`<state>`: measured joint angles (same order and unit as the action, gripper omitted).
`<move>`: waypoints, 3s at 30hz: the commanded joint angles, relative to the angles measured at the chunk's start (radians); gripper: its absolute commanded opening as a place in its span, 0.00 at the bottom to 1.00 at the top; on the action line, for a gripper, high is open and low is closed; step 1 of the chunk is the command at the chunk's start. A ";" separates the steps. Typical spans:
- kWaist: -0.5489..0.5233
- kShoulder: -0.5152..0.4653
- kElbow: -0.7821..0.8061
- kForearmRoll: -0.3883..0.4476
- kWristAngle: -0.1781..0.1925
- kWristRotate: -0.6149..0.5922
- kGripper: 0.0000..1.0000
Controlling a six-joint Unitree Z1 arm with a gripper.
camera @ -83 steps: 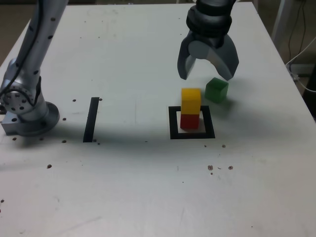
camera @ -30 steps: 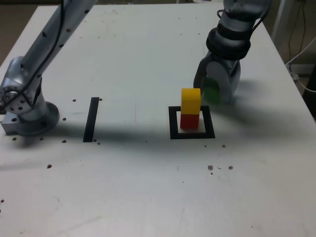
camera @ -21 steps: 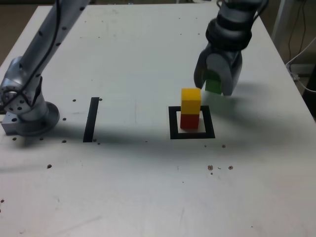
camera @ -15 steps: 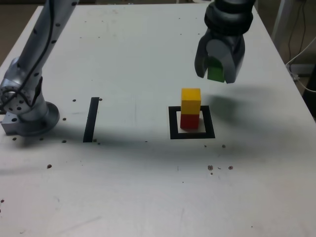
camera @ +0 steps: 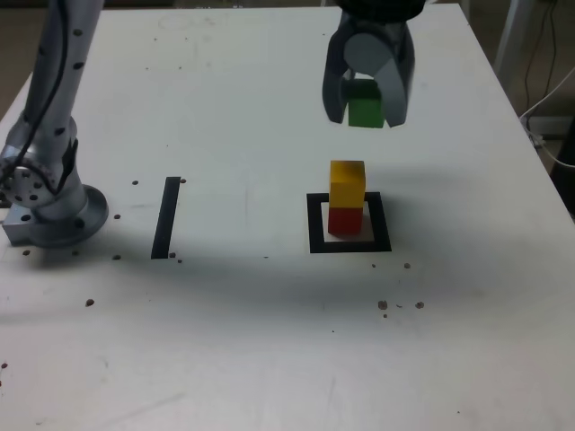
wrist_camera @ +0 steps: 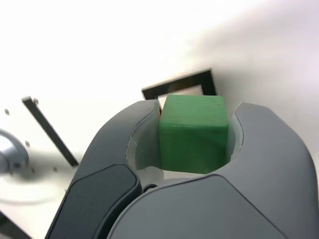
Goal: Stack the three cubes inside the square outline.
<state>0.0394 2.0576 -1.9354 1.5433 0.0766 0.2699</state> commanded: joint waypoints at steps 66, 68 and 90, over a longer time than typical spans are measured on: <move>-0.064 -0.124 0.203 -0.100 -0.036 -0.202 1.00; -0.064 -0.161 0.221 -0.096 -0.020 -0.211 1.00; 0.004 -0.452 0.752 -0.193 0.006 -0.248 1.00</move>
<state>0.0421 1.6227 -1.2053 1.3628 0.0868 0.0255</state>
